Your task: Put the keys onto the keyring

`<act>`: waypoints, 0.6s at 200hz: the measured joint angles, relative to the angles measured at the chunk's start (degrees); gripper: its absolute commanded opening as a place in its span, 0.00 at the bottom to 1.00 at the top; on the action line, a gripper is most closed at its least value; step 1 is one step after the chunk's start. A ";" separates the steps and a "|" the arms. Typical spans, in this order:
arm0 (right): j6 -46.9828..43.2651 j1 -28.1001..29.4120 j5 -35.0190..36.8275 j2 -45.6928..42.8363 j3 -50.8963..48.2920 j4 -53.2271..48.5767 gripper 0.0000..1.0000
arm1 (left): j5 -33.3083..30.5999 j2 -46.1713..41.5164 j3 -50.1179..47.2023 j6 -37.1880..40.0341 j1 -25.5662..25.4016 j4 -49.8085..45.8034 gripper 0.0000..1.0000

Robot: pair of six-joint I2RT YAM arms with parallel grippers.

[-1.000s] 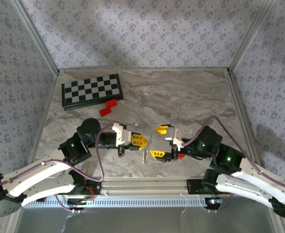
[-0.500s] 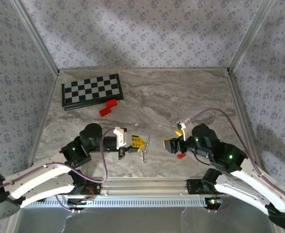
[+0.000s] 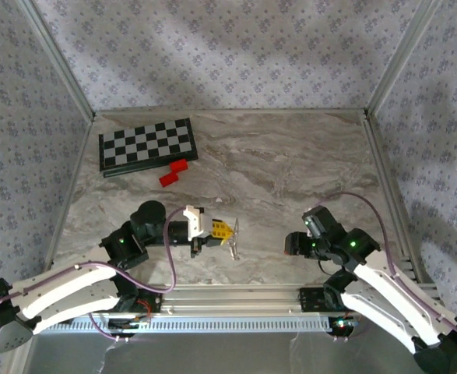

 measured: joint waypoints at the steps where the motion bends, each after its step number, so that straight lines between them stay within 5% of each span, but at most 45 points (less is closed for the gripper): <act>1: -0.13 0.00 -0.04 0.17 -0.02 0.00 0.59 | 0.00 0.00 -0.02 -0.07 0.02 0.04 0.00; 120: 0.90 7.34 5.73 10.97 -2.89 5.73 0.57 | 3.04 0.61 -1.77 -3.63 2.54 4.76 0.00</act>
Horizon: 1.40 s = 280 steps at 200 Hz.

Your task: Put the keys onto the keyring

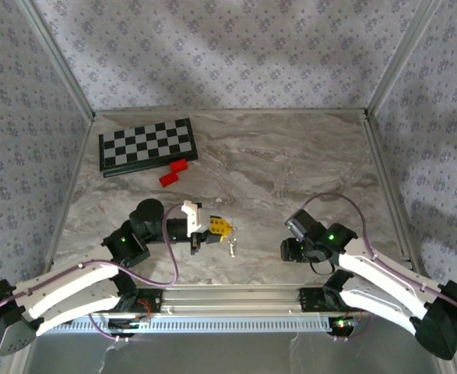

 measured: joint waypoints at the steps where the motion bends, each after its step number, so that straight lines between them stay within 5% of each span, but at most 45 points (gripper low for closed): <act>1: 0.02 0.04 0.07 0.11 -0.04 0.11 0.57 | 0.00 -0.02 -0.02 0.00 0.00 0.00 0.00; 185: -0.44 3.43 3.74 9.94 -3.52 10.05 0.28 | 0.87 -4.28 -0.46 -1.90 1.03 -0.13 0.00; 280: -1.88 4.33 4.87 10.78 -3.34 10.93 0.04 | 1.27 -3.08 -0.46 -2.58 1.22 -0.17 0.00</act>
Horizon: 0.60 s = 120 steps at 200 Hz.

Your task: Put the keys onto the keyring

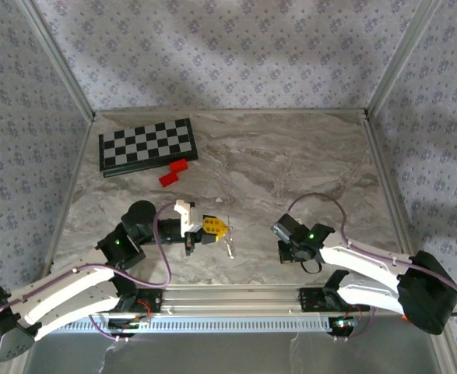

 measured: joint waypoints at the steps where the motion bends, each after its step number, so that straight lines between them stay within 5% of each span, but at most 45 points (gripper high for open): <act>1: 0.04 0.02 0.02 0.00 0.00 0.00 0.04 | -0.02 0.04 0.00 -0.02 0.00 0.00 0.00; 120: -4.37 3.67 -4.11 1.53 3.65 6.01 0.00 | -1.77 2.21 0.02 -0.83 0.26 -1.70 0.00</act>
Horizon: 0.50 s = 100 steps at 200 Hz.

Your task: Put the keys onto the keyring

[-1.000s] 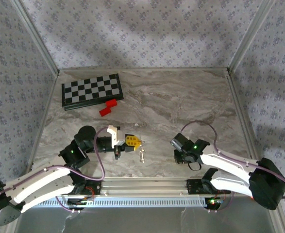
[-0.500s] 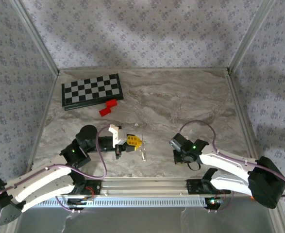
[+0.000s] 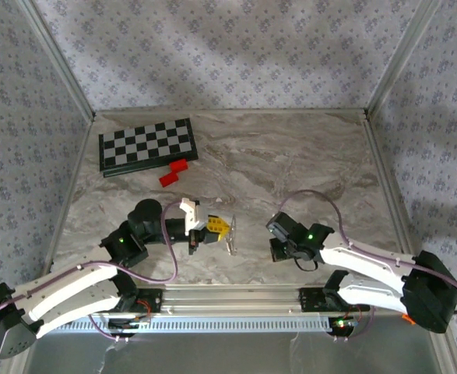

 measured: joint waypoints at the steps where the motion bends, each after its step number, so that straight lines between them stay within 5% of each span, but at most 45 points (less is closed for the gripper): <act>1: -0.04 0.02 -0.07 0.11 0.04 0.09 0.00 | 0.00 0.00 0.00 0.00 0.00 0.00 0.00; 62: -0.98 1.57 -5.01 5.22 0.48 4.13 0.00 | -1.27 -0.22 -0.02 0.00 0.00 0.00 0.00; 100: -0.96 2.36 -5.62 4.98 0.50 4.02 0.23 | -1.70 -0.96 -0.57 -0.02 0.00 0.02 0.00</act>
